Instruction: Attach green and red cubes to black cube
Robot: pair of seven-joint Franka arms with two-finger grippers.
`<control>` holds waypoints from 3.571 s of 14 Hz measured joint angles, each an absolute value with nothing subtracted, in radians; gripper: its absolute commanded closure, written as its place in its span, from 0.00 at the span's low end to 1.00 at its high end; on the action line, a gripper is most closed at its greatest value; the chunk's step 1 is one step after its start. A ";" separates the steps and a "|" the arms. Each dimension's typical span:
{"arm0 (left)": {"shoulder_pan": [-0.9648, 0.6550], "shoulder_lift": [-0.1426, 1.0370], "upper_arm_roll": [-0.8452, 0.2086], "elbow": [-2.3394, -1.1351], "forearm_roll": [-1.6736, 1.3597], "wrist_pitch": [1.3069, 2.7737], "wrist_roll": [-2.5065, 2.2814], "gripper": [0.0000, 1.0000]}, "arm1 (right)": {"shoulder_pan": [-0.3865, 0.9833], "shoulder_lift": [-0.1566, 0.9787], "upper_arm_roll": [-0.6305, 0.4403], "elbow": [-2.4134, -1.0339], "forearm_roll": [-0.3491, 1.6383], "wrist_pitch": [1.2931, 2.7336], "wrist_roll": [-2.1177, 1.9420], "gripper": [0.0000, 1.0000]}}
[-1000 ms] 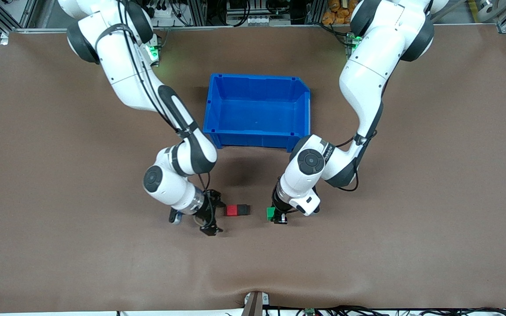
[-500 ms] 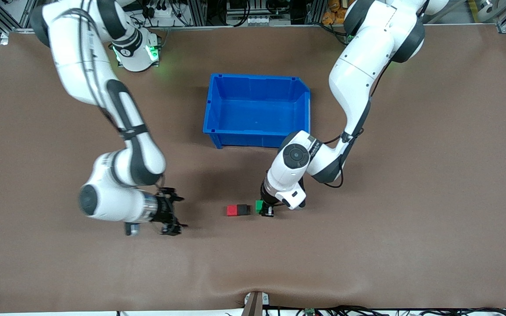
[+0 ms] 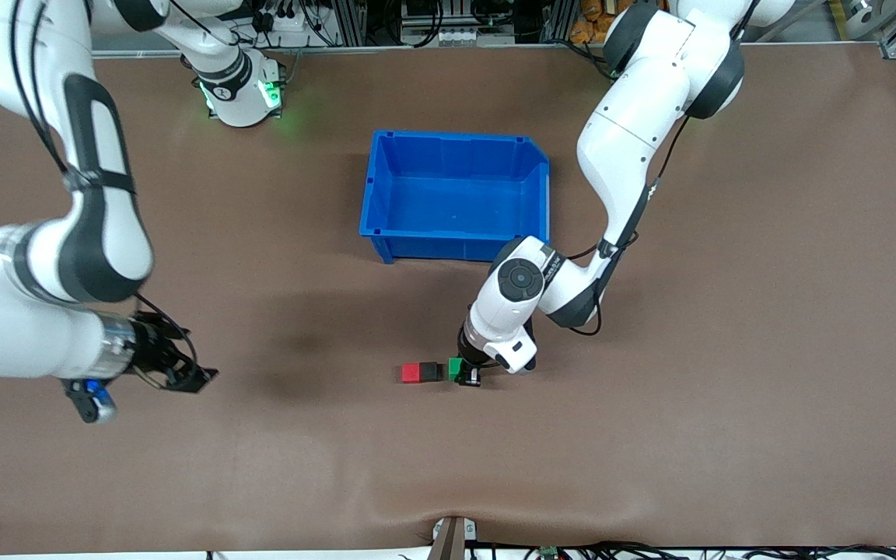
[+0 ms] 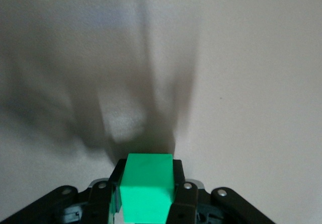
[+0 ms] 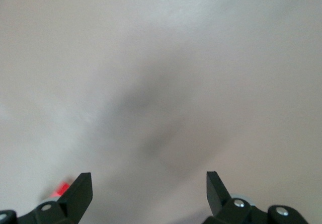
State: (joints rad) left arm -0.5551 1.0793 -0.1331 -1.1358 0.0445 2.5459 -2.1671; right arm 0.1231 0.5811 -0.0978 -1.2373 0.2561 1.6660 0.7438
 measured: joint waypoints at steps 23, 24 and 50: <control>-0.575 0.961 -0.077 -1.077 0.124 2.336 -2.052 0.00 | 0.052 -0.010 -0.089 -1.423 0.037 1.375 -0.039 0.00; -0.557 0.920 -0.072 -1.075 0.132 2.290 -2.019 0.00 | 0.064 -0.008 -0.088 -1.423 0.036 1.370 -0.039 0.00; -0.004 0.033 -0.077 -1.872 0.059 1.912 -0.401 0.00 | 0.075 0.002 -0.089 -1.422 -0.025 1.353 -0.039 0.00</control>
State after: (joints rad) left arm -0.0036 0.0334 -0.0772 -1.8721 0.0591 1.9120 -0.4012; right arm 0.0748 0.0018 -0.0886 -1.4223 -0.0254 1.3529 -0.0391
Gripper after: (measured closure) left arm 0.000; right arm 0.000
